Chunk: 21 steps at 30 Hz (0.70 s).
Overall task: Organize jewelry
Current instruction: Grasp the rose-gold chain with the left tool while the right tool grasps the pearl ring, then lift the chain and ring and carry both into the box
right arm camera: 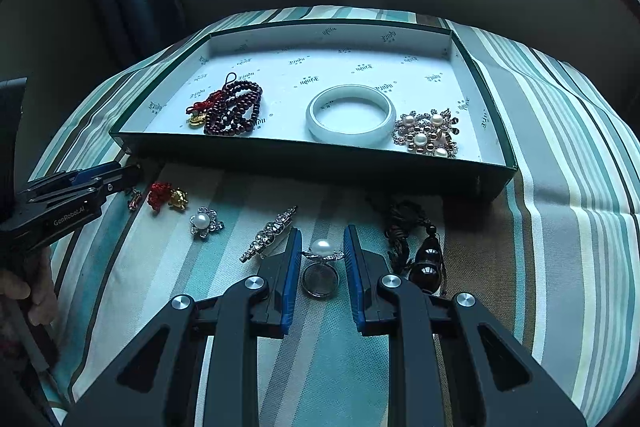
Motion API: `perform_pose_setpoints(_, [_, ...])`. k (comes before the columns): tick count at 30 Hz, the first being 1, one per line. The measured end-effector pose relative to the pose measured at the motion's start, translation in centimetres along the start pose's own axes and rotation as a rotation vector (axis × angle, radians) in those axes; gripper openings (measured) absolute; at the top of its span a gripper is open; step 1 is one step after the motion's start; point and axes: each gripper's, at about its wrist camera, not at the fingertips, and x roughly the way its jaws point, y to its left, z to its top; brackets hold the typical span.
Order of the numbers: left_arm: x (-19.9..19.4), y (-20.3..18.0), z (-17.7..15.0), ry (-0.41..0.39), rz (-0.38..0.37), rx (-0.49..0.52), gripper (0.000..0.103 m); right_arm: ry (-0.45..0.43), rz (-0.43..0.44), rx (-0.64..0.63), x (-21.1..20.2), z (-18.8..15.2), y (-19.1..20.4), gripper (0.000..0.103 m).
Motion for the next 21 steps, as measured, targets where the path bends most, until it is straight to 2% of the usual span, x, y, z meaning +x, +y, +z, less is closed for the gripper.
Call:
perform_pose_setpoints(4, [-0.4,-0.6,-0.5,-0.002,0.001,0.032,0.018,-0.001,0.0,0.0,0.0,0.0,0.0,0.022])
perform_pose_setpoints(14, [-1.2,-0.3,-1.1,0.018,-0.043,0.003,0.014,-0.007,0.002,0.002,-0.3,0.0,0.0,0.022])
perform_pose_setpoints(21, [-2.1,-0.3,-1.3,0.003,-0.042,0.006,0.014,-0.008,0.003,0.001,-0.4,-0.1,0.1,0.022])
